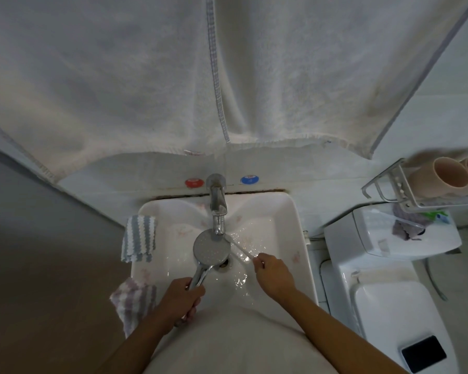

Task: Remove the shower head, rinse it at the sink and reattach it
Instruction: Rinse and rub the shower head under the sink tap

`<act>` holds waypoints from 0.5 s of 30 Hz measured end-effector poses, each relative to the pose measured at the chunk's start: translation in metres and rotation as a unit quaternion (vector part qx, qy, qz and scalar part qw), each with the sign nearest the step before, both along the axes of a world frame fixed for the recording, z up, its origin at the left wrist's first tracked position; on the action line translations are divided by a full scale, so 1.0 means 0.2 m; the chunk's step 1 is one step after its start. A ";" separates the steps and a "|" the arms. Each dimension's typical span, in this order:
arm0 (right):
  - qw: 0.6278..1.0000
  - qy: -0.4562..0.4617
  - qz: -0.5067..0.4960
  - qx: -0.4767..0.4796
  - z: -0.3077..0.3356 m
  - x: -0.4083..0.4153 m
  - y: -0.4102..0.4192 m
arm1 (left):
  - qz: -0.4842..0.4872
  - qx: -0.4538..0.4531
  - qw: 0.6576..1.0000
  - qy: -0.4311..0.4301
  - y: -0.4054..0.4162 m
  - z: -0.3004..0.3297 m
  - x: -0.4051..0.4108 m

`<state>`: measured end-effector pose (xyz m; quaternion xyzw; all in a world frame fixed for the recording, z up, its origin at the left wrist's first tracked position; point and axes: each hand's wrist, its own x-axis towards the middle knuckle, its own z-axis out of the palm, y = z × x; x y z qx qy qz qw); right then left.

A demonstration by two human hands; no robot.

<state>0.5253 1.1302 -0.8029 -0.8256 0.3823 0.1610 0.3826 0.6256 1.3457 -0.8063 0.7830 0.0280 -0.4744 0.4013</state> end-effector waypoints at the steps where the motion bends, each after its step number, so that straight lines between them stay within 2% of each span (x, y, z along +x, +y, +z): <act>1: 1.000 0.000 0.008 0.005 0.00 0.00 0.01 | 0.001 0.000 1.000 0.000 0.00 0.00 0.00; 4: 1.000 0.002 0.026 0.004 0.00 -0.01 0.03 | 0.005 0.007 1.000 -0.007 0.01 -0.02 0.00; 7: 1.000 0.007 0.000 -0.015 0.00 0.00 0.00 | 0.001 0.004 1.000 -0.010 0.01 -0.02 0.00; 12: 0.999 -0.017 0.041 0.026 0.02 -0.01 0.04 | -0.011 0.006 1.000 -0.021 0.02 -0.02 0.00; 15: 1.000 0.000 0.024 -0.005 0.01 0.00 0.01 | -0.027 0.014 0.999 -0.029 0.02 -0.01 0.00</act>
